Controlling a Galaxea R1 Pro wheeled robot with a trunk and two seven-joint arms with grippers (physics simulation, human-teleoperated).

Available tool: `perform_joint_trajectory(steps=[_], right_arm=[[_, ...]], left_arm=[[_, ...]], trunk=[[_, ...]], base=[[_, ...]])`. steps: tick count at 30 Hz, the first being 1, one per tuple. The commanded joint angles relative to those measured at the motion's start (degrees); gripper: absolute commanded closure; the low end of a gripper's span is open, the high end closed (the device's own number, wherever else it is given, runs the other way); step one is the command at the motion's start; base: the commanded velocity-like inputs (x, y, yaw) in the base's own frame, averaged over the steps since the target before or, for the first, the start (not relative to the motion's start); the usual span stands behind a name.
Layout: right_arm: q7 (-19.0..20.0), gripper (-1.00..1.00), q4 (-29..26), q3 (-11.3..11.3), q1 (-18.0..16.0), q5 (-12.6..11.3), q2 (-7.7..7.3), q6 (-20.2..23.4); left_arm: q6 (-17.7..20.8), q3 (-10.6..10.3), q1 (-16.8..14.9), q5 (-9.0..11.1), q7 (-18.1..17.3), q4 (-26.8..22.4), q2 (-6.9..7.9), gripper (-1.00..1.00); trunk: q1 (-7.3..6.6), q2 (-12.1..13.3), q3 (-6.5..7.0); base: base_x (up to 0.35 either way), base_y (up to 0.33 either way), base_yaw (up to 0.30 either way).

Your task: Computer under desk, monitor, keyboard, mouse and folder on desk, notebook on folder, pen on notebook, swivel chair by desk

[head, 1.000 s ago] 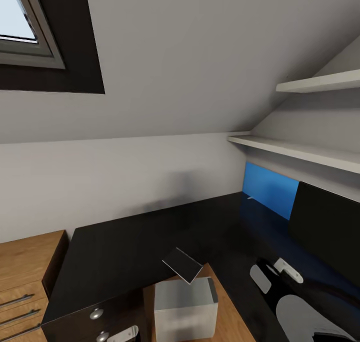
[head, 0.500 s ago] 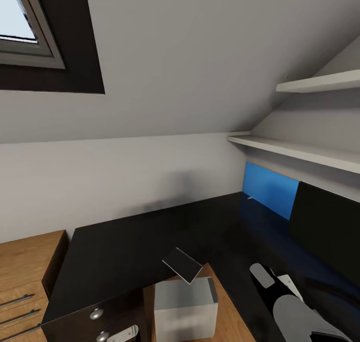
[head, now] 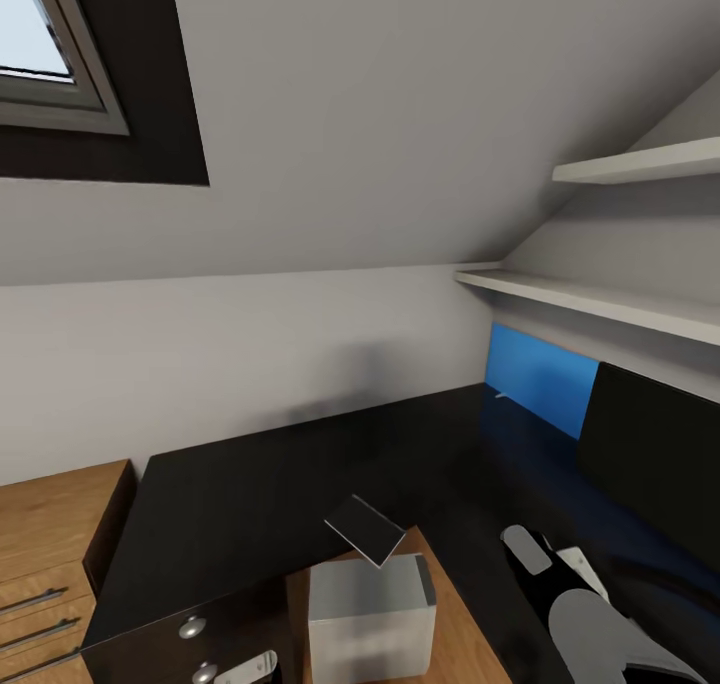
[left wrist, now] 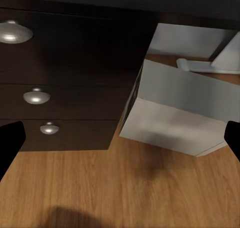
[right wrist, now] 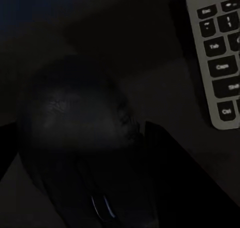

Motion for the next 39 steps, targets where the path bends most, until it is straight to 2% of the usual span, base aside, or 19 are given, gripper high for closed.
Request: perform_joint_trajectory(steps=[1,6,7,9,14,18,21,26,39], right_arm=[[0.05,1.0,-0.14,0.03,-0.03,-0.69,-0.13,-0.49],[0.02,1.0,-2.05,0.02,0.0,-0.65,-0.5,-0.49],[-0.04,1.0,-2.93,0.01,-0.02,-0.64,-0.5,-0.49],[-0.07,1.0,-3.26,0.01,0.01,-0.63,-0.5,-0.49],[-0.02,1.0,-3.33,0.01,-0.01,-0.63,-0.5,-0.49],[-0.03,1.0,-3.33,0.01,-0.01,-0.63,-0.55,-0.49],[0.0,1.0,-3.33,0.01,0.02,-0.63,-0.58,-0.49],[0.11,1.0,-3.31,0.01,0.03,-0.63,-0.59,-0.49],[-0.04,1.0,-3.32,-0.01,0.0,-0.62,-0.68,-0.53]], left_arm=[[-0.32,-0.15,-0.02,0.59,0.26,-0.04,0.02,-1.0],[-0.28,-0.41,-0.02,0.58,0.26,-1.76,0.05,-1.0],[-0.11,-0.82,0.95,0.57,0.26,-6.24,0.24,-1.0],[0.08,-1.0,4.28,0.48,0.26,-11.7,0.81,-1.0],[0.44,-2.04,8.34,0.35,0.26,-19.1,2.56,-1.0],[0.47,-2.49,9.3,0.33,0.19,-21.32,3.88,-1.0],[0.48,-2.73,9.73,0.33,0.18,-22.33,4.18,-1.0],[0.48,-2.84,11.26,0.33,0.22,-24.34,4.37,-1.0],[0.48,-2.89,11.58,0.4,0.26,-24.51,4.32,-1.0]], trunk=[[0.25,-0.5,-0.28],[1.35,-2.51,-1.18],[1.56,-2.91,-1.36],[2.0,-3.71,-1.71],[3.1,-5.72,-2.61],[3.98,-7.32,-3.33],[4.64,-8.52,-3.87],[5.74,-10.53,-4.77],[8.59,-15.74,-7.1]], base=[[0.0,0.0,0.0],[0.0,0.0,0.0],[0.0,0.0,0.0],[0.0,0.0,0.0],[0.0,0.0,0.0],[0.0,0.0,0.0],[0.0,0.0,0.0],[0.0,0.0,0.0],[0.0,0.0,0.0]])
